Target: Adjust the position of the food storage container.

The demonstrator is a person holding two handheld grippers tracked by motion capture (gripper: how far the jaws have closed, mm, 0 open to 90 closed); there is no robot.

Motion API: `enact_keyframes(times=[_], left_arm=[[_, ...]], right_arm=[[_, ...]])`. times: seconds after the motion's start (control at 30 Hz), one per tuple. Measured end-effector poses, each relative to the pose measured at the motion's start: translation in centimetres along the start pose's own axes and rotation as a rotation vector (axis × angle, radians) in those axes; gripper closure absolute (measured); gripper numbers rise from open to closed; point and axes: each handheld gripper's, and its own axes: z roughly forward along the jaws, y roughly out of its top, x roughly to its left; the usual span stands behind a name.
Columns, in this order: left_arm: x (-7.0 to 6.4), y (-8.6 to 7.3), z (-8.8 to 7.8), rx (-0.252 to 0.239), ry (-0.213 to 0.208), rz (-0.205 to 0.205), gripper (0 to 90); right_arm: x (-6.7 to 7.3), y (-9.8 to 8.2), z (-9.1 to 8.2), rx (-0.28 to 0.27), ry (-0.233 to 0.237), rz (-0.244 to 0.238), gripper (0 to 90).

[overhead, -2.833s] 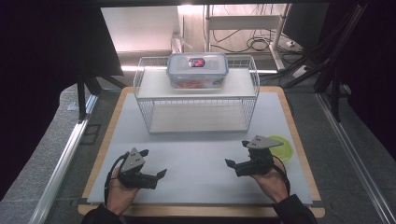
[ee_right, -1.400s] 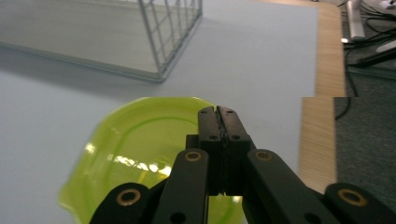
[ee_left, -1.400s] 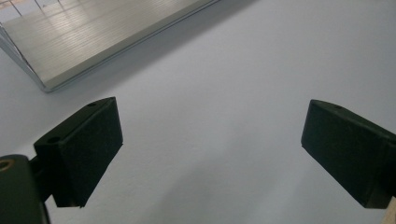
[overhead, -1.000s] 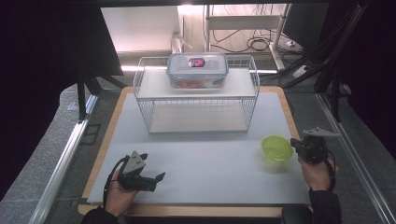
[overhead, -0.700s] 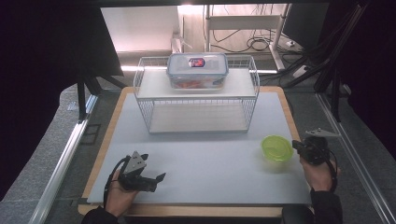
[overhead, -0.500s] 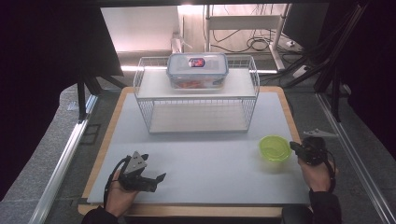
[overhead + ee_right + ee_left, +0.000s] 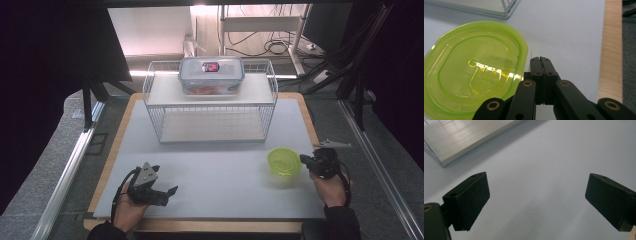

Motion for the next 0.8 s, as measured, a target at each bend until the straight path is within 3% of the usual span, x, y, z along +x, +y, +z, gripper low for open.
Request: enact_keyframes(times=[0.67,0.8], left_arm=[[-0.2,0.0,0.1,0.007,-0.003,0.01,5.4],[-0.2,0.1,0.2,0.01,-0.003,0.013,5.4]], right_arm=[[4.6,0.0,0.5,0.047,0.13,-0.065,90.0],[4.8,-0.5,0.7,0.098,0.145,-0.08,90.0]])
